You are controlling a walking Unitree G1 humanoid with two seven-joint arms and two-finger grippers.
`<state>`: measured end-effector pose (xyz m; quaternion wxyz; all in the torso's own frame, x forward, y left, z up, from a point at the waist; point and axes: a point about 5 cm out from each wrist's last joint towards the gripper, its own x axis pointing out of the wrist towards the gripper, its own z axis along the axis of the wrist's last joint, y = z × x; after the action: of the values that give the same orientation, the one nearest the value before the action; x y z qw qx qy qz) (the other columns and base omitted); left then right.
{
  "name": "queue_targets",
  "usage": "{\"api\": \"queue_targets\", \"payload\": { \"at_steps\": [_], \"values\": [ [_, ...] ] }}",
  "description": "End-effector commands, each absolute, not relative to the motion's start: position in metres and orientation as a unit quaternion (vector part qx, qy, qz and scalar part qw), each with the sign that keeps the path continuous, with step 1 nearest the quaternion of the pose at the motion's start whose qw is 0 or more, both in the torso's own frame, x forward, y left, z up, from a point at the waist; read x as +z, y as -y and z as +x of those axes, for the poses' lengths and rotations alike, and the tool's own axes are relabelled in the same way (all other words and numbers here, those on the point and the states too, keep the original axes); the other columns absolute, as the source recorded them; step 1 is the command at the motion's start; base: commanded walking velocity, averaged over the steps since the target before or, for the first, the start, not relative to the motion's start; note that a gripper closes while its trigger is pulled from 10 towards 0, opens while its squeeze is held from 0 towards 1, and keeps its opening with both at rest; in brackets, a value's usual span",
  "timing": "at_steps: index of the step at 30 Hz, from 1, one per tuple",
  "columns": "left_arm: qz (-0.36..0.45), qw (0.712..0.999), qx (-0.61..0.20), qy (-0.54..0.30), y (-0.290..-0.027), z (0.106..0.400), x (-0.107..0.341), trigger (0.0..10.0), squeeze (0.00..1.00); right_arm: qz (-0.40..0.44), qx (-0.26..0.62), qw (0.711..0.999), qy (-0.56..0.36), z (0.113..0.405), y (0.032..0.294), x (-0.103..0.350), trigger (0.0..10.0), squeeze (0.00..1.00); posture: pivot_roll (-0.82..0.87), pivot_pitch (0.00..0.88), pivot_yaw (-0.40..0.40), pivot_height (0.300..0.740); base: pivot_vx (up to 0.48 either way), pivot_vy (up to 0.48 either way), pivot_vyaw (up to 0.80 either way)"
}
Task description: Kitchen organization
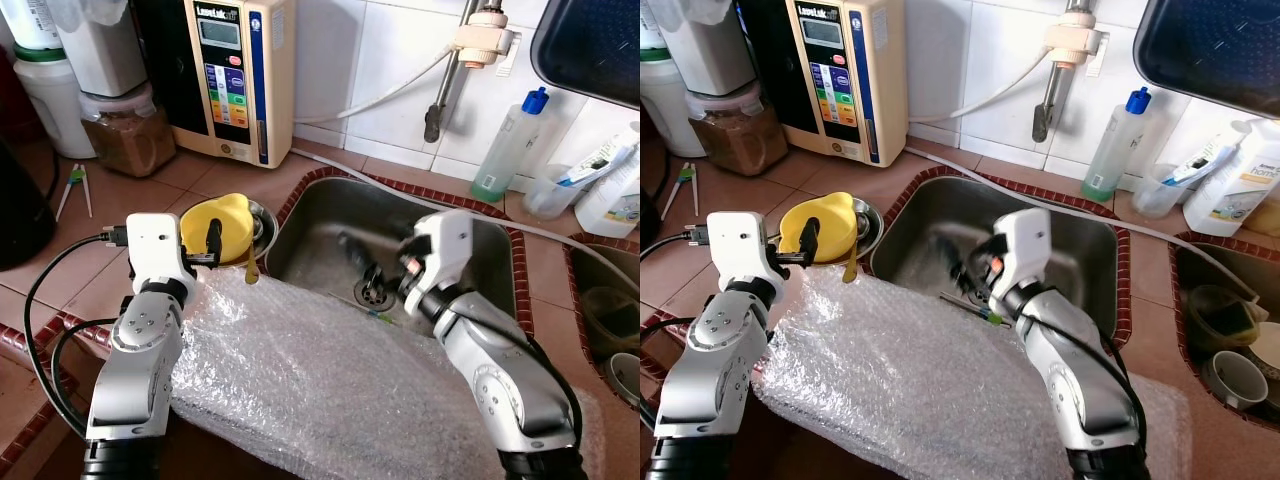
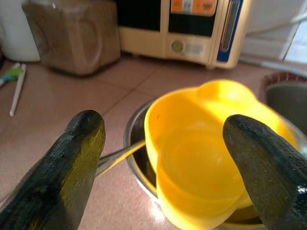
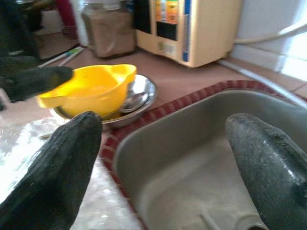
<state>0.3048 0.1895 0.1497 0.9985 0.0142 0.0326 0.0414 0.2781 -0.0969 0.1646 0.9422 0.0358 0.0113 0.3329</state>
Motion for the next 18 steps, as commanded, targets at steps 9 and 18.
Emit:
{"api": "queue_targets", "payload": {
  "at_steps": [9,18],
  "values": [
    [-0.019,0.996,0.054,-0.073,-0.196,0.322,0.148,10.0,0.0,0.025,0.365,0.93,0.011,0.272,0.092,0.176,10.0,0.0,-0.03,0.008,-0.045,0.74,0.0,0.0,0.0],
    [-0.06,0.993,0.036,-0.096,-0.188,0.331,0.15,0.0,0.0,0.024,0.404,0.915,-0.002,0.264,0.086,0.174,10.0,0.0,-0.03,0.0,-0.038,0.74,0.0,0.0,0.0]
  ]
}}
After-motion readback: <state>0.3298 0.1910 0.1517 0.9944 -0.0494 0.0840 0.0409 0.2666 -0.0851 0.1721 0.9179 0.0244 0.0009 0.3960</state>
